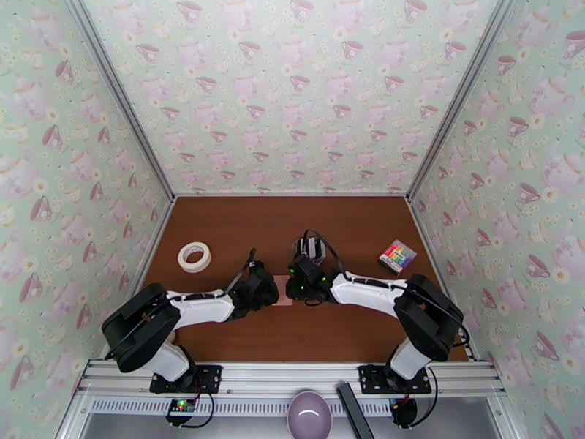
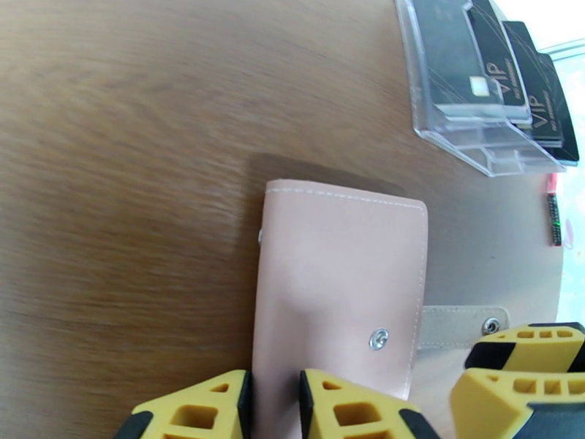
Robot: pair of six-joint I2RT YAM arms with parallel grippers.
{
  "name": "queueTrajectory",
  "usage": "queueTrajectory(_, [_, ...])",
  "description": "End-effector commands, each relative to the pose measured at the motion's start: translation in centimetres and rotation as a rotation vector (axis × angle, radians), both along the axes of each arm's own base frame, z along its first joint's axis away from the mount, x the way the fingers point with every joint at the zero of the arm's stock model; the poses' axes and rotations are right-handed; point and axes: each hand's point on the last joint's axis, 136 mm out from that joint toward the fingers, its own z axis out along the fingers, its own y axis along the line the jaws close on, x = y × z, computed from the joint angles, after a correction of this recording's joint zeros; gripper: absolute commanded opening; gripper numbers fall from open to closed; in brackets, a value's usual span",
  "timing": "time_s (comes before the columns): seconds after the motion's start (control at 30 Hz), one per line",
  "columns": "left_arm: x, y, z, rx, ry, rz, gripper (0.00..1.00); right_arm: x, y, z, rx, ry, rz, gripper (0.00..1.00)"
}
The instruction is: Put the credit cards into the card holder
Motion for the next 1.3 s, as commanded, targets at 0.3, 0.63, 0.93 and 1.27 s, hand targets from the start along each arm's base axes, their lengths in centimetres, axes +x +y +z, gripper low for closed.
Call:
queueTrajectory(0.3, [-1.2, 0.8, -2.2, 0.095, 0.079, -0.074, 0.27, 0.4, 2.9, -1.0, 0.165, 0.060, 0.043, 0.36])
queueTrajectory(0.63, [-1.3, 1.1, -1.9, 0.092, 0.071, -0.073, 0.28, 0.6, 1.9, -2.3, 0.213, 0.092, 0.018, 0.35])
queueTrajectory(0.93, [-1.6, 0.8, -2.0, 0.071, 0.077, -0.086, 0.35, 0.5, 2.3, -1.7, 0.256, 0.090, 0.031, 0.34])
queueTrajectory(1.27, [-1.6, 0.9, -0.8, 0.058, 0.053, -0.083, 0.36, 0.2, 2.4, -1.5, 0.265, 0.097, 0.035, 0.33])
